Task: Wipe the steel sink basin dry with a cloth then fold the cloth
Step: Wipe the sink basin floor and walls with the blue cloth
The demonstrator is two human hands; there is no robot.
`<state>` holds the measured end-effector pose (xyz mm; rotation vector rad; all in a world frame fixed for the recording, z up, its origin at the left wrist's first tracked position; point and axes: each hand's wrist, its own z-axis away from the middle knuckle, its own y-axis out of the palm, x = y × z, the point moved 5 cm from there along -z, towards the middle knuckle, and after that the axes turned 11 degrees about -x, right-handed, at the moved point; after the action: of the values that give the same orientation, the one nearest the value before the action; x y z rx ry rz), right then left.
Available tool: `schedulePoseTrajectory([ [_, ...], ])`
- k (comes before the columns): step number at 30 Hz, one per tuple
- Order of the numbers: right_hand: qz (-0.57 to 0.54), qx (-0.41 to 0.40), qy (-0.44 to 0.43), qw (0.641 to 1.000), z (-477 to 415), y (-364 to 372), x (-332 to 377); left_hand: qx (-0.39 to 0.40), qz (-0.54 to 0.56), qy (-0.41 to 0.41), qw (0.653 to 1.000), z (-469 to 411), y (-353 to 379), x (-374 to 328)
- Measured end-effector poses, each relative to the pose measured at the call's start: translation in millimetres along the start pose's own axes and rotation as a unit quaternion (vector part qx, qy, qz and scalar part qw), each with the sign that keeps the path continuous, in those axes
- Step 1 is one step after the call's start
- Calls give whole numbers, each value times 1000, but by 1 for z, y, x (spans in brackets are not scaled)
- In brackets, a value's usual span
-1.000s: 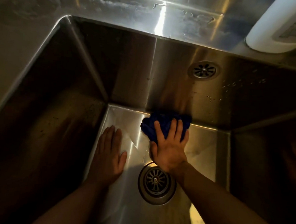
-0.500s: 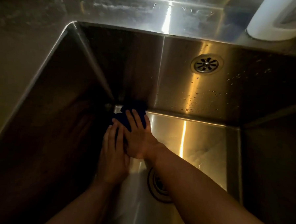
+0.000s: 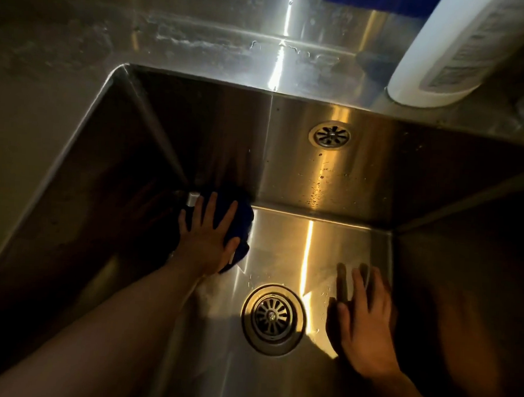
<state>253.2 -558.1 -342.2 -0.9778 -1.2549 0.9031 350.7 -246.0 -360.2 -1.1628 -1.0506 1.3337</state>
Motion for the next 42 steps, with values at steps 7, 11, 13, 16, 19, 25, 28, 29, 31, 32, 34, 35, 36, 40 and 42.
schedulePoseTrajectory([
  [7, 58, 64, -14, 996, 1, 25, -1, 29, 5, 6, 1000, -3, 3, 3],
  [11, 81, 85, -7, 993, 0, 34, -1, 0, -12, 9, 1000, -4, 5, 3],
  [13, 84, 95, -6, 992, 0, 33, -2, -19, -38, 13, 999, -3, 3, 2],
  [16, 75, 88, -8, 993, -1, 27, -1, -70, -75, 29, 994, 0, -12, -4],
  [19, 91, 76, -5, 993, -3, 15, 4, -49, -55, 22, 997, 22, -31, -6],
  [25, 112, 94, -7, 989, 9, 1, 15, 3, -30, 239, 971, 141, -51, -25],
  [28, 116, 109, -24, 987, 18, 7, 16, 70, -49, 328, 941, 199, -29, -26],
  [29, 119, 116, -34, 986, 21, 11, 15, 80, -68, 360, 927, 215, -19, -25],
  [31, 131, 130, -48, 982, 29, 20, 11, 88, -85, 399, 909, 237, -2, -22],
  [32, 138, 137, -50, 980, 33, 25, 8, 76, -77, 400, 910, 243, 6, -21],
  [34, 143, 153, -41, 977, 41, 34, -1, 64, -67, 396, 914, 246, 15, -18],
  [35, 135, 160, -33, 977, 43, 36, -4, 65, -68, 398, 912, 245, 19, -16],
  [36, 125, 164, -26, 978, 45, 37, -6, 62, -72, 406, 909, 244, 21, -15],
  [40, 139, 144, -36, 979, 45, 36, -5, 76, -73, 400, 911, 240, 28, -7],
  [42, 115, 124, -22, 985, 39, 31, -5, 75, -66, 383, 918, 240, 34, -2],
])
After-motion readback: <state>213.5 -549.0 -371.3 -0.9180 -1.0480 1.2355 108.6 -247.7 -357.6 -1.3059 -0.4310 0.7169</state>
